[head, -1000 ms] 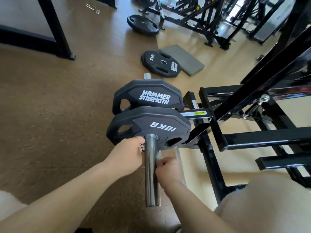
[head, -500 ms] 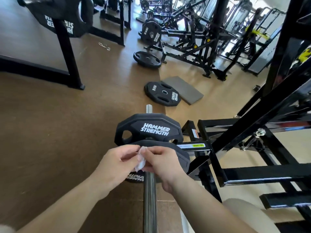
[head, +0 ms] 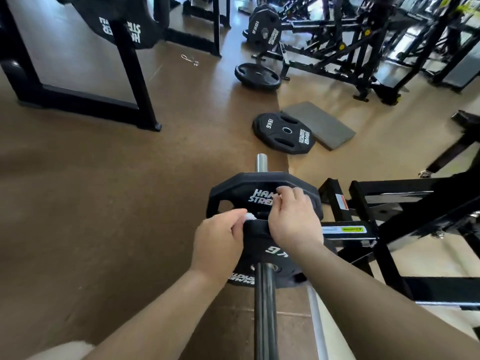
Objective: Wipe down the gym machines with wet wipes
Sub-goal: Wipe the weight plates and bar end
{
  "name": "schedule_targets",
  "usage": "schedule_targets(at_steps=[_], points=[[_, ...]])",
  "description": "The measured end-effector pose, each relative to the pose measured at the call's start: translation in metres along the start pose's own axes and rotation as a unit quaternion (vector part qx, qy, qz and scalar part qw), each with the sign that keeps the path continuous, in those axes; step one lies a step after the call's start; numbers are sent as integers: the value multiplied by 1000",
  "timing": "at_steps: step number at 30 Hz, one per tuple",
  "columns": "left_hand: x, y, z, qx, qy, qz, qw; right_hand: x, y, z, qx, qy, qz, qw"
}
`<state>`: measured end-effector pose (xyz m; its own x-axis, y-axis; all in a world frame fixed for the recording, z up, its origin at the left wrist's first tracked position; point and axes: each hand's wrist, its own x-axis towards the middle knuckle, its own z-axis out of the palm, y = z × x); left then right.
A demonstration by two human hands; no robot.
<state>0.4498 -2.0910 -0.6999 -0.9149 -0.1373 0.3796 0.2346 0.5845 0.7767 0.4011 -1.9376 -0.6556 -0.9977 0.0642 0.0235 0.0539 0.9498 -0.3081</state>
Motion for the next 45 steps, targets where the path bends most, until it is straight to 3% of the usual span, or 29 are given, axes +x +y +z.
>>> schedule_targets(at_steps=[2, 5, 8, 11, 13, 16, 19, 23, 25, 28, 30, 33, 36, 41, 44, 45], points=[[-1, -5, -1, -15, 4, -5, 1000, 1, -3, 2, -27, 68, -45, 996], [5, -18, 0, -21, -16, -19, 999, 13, -16, -2, -111, -45, -32, 992], [3, -28, -9, -21, -57, -34, 998, 19, -25, -4, -89, -145, -30, 985], [19, -39, -20, -15, -100, -28, 994, 32, -14, -6, -24, -38, -55, 997], [49, -48, -24, -18, -63, -45, 997, 52, 0, -2, -37, 36, -66, 997], [103, -49, -11, 14, -20, -38, 999, 84, 16, 2, -29, -10, -42, 999], [123, -33, 30, -3, -133, -68, 989, 97, 23, -1, 46, -26, -9, 999], [125, -17, 49, 0, -175, -128, 976, 101, 30, 5, 49, 14, -88, 995], [132, -15, 46, 7, -213, -90, 973, 102, 31, 10, 54, 33, -107, 992], [142, -18, 52, 45, -240, 30, 969, 108, 29, 13, 66, 35, -116, 990], [141, -28, 45, 11, -263, 54, 963, 103, 30, 14, 75, 39, -125, 989], [126, -63, 22, -80, -327, -26, 941, 95, 29, 11, 59, 28, -178, 982], [123, -79, 9, -56, -344, -108, 931, 92, 18, 5, -24, -41, -179, 983], [142, -39, 41, -23, -270, -4, 963, 107, -3, -1, -48, -138, -132, 980], [131, -42, 47, 2, -256, 107, 961, 105, -6, -16, 134, -201, -58, 969], [126, -52, 41, 12, -262, 127, 957, 101, -3, -20, 191, -190, -26, 963]])
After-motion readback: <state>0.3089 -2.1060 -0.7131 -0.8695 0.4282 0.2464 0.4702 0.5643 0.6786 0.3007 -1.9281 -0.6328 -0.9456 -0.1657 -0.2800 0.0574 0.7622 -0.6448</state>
